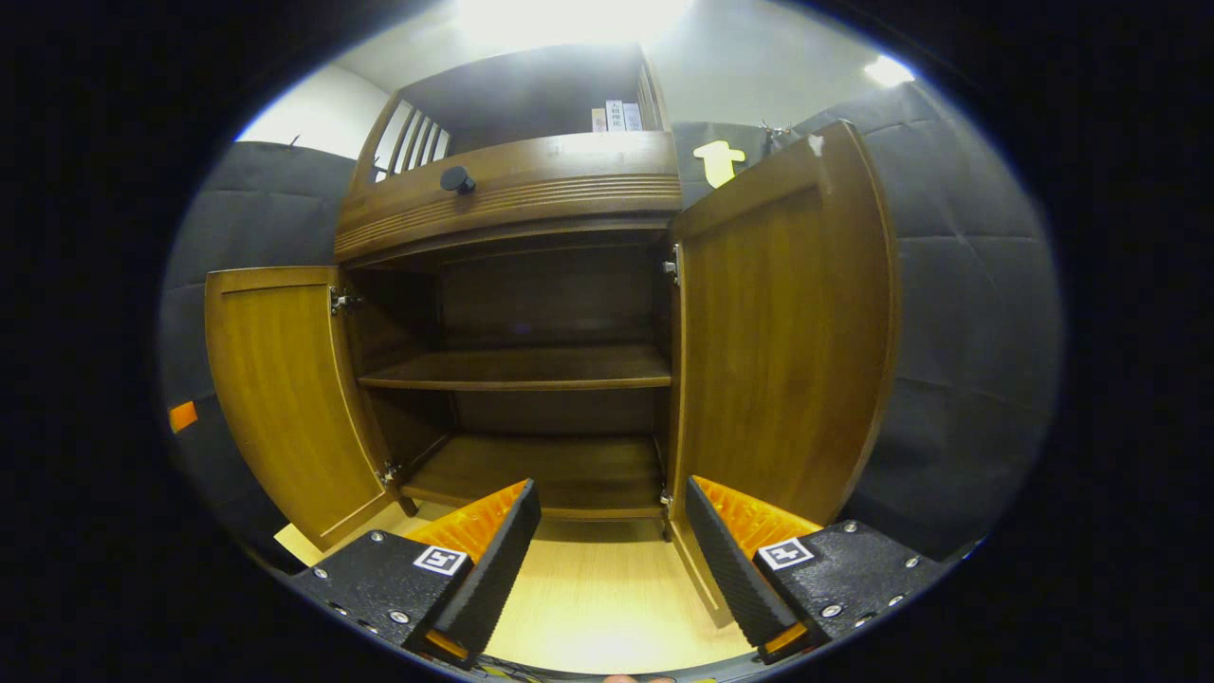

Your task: Open the right door of the double-door shoe cabinet with the right hand, and open the left door with the left hand.

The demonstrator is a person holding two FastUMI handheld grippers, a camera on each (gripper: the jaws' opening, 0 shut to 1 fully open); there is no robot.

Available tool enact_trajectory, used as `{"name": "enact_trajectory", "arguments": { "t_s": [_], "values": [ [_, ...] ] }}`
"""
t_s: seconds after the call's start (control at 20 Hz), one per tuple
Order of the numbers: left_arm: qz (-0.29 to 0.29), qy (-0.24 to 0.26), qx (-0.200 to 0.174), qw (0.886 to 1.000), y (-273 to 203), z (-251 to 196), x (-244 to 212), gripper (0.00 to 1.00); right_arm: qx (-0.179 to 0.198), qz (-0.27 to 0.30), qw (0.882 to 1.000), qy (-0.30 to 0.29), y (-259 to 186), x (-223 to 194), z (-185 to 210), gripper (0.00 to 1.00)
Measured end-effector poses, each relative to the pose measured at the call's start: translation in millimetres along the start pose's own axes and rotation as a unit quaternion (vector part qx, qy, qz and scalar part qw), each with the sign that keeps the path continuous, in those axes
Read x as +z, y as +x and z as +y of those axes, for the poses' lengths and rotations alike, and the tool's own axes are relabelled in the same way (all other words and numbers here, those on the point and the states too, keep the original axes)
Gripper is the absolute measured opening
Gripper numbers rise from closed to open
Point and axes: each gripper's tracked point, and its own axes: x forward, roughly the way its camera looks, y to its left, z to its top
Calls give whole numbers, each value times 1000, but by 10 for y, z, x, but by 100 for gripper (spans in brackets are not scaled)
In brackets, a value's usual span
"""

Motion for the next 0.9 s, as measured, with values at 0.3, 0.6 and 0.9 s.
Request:
{"name": "enact_trajectory", "arguments": {
  "t_s": [0.3,0.6,0.9],
  "values": [
    [-50,-30,8,998,-50,-285,287,15,50,-62,997,-16,-403,281,-239,95],
    [-51,-4,19,998,1,-499,281,100,75,-70,995,4,-675,230,-467,92],
    [-61,39,9,997,49,-642,309,96,37,-71,996,31,-769,114,-670,91]
  ]
}}
